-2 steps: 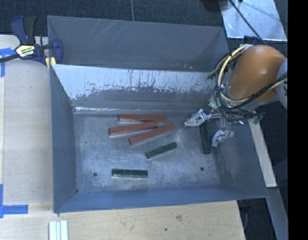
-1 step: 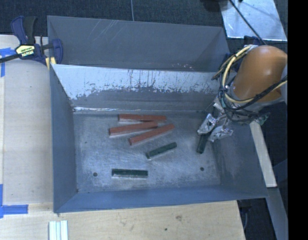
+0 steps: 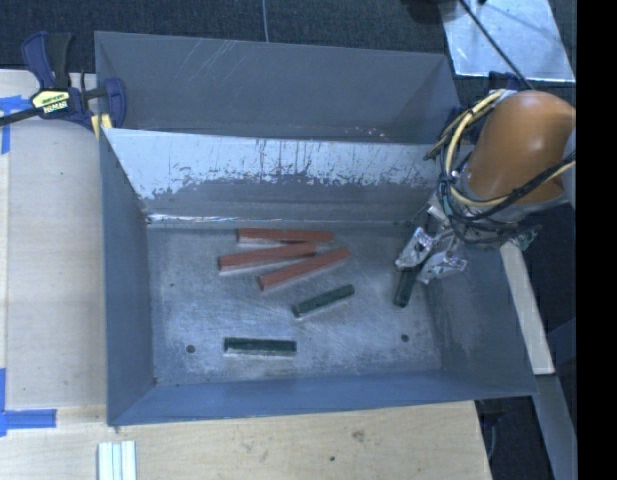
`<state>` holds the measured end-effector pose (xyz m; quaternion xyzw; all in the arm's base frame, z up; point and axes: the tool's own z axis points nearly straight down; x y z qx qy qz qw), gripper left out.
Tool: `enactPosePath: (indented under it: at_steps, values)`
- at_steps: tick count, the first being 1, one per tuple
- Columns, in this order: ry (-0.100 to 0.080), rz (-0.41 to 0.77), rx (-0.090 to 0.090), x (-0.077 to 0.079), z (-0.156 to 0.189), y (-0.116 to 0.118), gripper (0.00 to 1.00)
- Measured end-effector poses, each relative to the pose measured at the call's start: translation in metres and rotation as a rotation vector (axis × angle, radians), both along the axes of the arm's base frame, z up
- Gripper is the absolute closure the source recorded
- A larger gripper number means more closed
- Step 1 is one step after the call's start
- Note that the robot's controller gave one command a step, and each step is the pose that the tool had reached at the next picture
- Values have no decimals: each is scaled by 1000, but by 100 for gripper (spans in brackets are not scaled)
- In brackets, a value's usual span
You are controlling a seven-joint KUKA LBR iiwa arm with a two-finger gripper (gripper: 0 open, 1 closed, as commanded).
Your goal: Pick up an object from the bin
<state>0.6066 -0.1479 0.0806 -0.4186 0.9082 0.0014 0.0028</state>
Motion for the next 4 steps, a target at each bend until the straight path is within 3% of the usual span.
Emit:
enactPosePath:
  at_steps: [2,4]
  values:
    - [12,0,0,-3,25,0,100]
    - [-3,-1,-5,0,62,-1,100]
